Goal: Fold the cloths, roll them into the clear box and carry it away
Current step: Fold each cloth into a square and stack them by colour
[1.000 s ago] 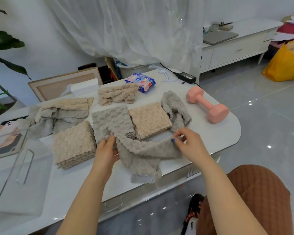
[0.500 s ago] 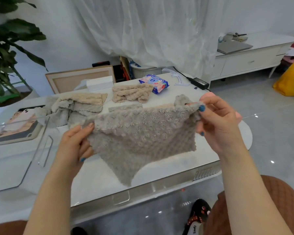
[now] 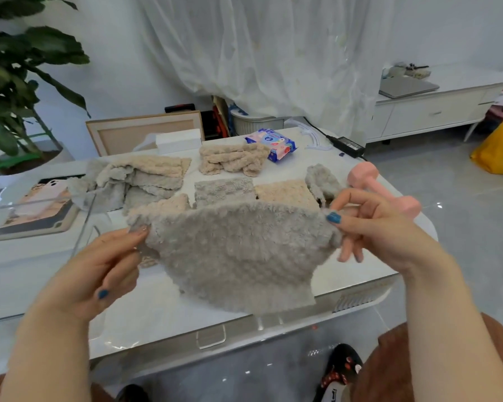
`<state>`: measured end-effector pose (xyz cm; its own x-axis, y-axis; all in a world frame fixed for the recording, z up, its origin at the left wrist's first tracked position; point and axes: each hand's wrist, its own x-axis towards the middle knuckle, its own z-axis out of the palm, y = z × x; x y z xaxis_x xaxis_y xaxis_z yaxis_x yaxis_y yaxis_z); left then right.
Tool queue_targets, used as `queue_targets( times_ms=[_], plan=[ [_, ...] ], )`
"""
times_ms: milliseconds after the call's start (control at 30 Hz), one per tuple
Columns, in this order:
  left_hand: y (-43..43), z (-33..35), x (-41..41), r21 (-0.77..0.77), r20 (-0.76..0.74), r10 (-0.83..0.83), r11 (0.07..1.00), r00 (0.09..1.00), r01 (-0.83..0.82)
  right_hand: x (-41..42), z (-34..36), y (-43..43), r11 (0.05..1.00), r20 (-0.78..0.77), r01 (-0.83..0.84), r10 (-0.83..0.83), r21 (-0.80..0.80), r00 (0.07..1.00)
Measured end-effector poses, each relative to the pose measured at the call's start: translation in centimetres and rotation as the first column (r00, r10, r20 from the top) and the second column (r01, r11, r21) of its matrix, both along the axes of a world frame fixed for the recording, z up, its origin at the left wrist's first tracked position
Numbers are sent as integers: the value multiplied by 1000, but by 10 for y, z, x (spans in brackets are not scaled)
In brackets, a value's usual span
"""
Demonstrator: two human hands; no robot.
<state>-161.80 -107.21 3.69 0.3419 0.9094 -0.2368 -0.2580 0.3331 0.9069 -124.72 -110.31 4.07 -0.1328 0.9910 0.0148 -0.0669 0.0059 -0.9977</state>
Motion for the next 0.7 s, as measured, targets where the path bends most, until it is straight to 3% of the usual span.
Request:
queue_targets(
  times_ms=[67,200,267,467,633,700],
  plan=[
    [-2,8,-6,4,1,-67,998,998,67,4,10,-1,999,-41,27,-25,38,999],
    [10,1,4,28,-157,101,995,983,-97,-4,7,10,990,-69,130,-126,48,990],
    [18,-10,9,-10,-125,192,981,973,-195,-9,-7,19,986,-80,166,-163,30,983],
    [31,-63,8,-81,5,224,971,975,-223,-23,-62,41,953,-84,301,-302,-26,949],
    [23,-110,14,-187,-321,168,953,932,-236,-25,-108,42,924,206,359,-328,-134,922],
    [18,-126,20,-195,-385,181,942,905,-272,-25,-126,38,896,317,396,-323,-202,892]
  ],
)
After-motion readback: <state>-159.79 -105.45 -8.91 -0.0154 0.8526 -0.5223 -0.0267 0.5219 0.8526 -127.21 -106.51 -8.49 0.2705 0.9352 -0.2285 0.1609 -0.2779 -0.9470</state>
